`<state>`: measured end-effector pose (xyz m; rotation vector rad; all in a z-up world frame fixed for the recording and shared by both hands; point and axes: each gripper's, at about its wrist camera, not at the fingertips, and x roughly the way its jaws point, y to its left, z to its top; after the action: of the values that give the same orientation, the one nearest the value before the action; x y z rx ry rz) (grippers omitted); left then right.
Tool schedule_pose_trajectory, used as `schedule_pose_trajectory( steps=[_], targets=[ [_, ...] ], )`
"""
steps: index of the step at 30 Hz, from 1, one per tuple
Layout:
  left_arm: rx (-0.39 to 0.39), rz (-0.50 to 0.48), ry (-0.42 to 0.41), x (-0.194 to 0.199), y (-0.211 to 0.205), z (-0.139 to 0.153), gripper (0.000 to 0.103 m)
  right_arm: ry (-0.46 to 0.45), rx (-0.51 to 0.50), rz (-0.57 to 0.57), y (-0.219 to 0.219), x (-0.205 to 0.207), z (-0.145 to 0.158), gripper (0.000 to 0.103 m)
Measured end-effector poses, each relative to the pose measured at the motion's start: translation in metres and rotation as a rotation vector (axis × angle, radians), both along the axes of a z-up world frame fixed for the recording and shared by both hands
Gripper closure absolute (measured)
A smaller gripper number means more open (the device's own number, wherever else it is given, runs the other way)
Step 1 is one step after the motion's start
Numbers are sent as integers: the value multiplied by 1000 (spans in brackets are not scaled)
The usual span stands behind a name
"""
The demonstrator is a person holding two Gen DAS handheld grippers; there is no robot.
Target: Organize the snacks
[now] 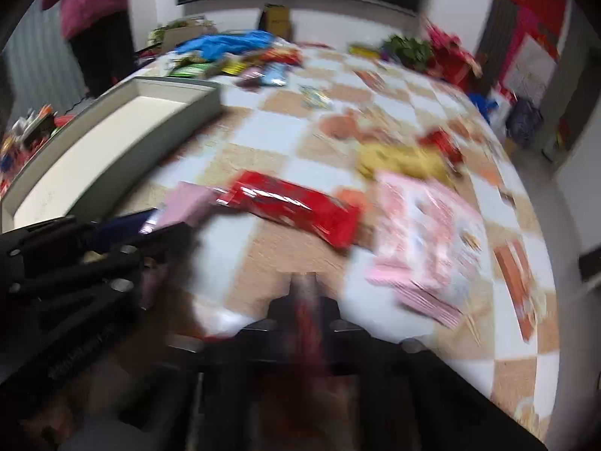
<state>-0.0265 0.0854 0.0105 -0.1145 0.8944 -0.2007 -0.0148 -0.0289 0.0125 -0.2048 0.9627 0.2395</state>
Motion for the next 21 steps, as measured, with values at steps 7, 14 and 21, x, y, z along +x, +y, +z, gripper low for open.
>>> schedule_pose_trajectory(
  steps=[7, 14, 21],
  targets=[
    [-1, 10, 1, 0, 0, 0, 75, 64, 243, -91, -62, 5, 21, 32],
    [131, 18, -7, 21, -18, 0, 74, -112, 114, 76, -39, -35, 48, 2],
    [186, 44, 1, 42, -14, -4, 36, -143, 76, -10, -86, -28, 44, 2]
  ],
)
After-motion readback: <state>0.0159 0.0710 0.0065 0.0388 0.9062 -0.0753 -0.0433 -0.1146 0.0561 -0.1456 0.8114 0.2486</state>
